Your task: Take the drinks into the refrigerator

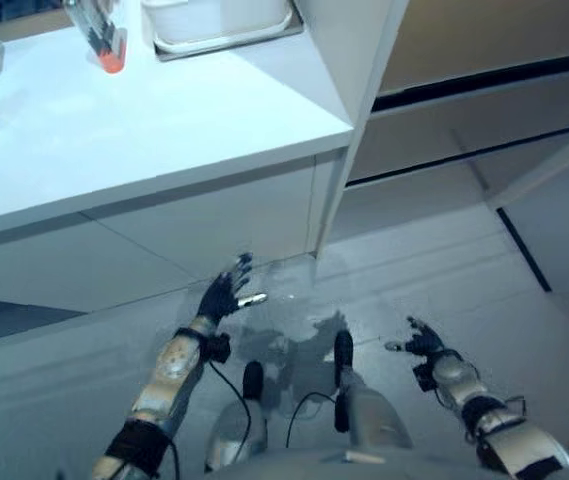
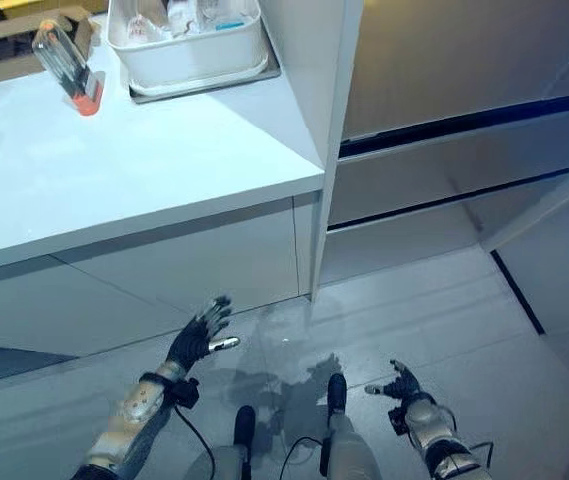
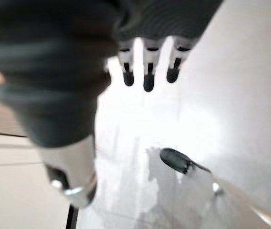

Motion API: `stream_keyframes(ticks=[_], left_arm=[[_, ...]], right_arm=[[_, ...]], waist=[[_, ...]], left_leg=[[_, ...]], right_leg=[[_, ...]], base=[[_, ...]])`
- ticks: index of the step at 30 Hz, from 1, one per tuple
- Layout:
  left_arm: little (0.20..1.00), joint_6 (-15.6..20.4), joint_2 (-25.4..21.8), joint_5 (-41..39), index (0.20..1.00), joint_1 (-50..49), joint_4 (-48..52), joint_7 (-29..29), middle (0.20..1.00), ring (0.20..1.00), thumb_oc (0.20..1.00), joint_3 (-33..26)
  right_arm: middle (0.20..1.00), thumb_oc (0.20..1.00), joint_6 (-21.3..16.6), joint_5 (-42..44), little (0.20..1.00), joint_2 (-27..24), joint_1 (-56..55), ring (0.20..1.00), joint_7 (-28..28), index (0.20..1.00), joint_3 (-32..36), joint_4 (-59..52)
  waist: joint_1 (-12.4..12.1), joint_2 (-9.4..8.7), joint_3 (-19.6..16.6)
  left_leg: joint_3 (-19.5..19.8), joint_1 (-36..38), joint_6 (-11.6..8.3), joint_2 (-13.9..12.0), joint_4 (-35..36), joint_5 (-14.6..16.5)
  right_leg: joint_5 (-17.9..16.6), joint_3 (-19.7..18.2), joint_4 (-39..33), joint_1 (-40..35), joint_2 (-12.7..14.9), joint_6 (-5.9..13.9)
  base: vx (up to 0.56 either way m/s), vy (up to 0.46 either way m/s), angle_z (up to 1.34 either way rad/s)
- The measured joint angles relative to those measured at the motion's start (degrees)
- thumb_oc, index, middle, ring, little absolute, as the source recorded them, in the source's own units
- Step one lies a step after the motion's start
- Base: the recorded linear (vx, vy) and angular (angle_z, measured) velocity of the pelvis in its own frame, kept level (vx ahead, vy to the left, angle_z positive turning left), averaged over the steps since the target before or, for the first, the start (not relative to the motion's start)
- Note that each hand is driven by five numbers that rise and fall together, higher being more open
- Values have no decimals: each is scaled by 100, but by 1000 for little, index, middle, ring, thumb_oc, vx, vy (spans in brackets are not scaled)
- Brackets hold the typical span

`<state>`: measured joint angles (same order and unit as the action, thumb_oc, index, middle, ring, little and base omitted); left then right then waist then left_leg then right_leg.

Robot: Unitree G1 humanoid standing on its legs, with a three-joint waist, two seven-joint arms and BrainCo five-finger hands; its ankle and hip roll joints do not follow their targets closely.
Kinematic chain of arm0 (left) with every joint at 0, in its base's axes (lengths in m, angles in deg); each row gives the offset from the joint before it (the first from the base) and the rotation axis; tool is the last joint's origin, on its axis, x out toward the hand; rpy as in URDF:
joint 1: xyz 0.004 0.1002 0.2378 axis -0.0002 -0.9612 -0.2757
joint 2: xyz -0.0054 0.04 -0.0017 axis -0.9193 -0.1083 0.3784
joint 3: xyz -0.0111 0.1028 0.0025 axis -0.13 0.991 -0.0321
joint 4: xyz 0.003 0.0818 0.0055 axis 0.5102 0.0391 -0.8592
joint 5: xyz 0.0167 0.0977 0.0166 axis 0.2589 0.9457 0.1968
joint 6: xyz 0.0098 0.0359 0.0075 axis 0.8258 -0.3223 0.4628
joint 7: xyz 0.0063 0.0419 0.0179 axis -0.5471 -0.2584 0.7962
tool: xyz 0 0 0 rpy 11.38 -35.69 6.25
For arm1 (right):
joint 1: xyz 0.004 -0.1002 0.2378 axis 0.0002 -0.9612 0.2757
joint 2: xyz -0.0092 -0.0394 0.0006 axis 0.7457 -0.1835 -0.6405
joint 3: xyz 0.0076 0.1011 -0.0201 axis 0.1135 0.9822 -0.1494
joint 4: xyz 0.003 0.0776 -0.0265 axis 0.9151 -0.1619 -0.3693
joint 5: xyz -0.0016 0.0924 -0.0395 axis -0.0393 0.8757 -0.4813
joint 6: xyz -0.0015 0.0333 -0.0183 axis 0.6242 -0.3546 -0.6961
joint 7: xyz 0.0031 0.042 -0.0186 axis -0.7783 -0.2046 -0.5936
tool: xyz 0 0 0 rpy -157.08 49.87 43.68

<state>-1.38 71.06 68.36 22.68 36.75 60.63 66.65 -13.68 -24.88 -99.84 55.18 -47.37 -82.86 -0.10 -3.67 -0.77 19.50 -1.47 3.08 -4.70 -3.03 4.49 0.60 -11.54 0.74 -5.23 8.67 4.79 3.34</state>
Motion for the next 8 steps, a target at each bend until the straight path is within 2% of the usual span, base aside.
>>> stream_keyframes(ticks=[2,3,5,8], left_arm=[[1000,-72,336,-6,1000,163,-867,173,1000,1000,1000,-205],[1000,-205,377,9,1000,97,-1267,245,1000,1000,1000,-129],[1000,-185,485,15,1000,157,-1789,305,1000,1000,1000,-221],[1000,-281,721,27,1000,434,-3335,575,1000,1000,1000,-727]], right_arm=[[1000,1000,0,30,1000,169,-33,1000,14,1000,-15,215],[1000,1000,-3,61,1000,328,-125,1000,22,1000,-21,372],[1000,1000,0,79,1000,408,-195,1000,17,1000,-19,544],[1000,1000,21,143,1000,486,-366,1000,11,1000,3,691]], waist=[[5,1,-19],[30,-21,-105],[54,-25,-220],[128,-16,-609]], left_leg=[[0,74,0,-11,-11,0],[-3,118,-3,-20,12,6],[2,151,-3,-26,28,5],[-4,322,43,-64,48,40]], right_leg=[[8,0,0,-81,-6,3],[23,0,0,-110,-17,3],[34,7,0,-145,-16,7],[99,52,-2,-325,-12,25]], base=[[65,-19,0],[46,-7,0],[77,-16,1],[98,-14,8]])
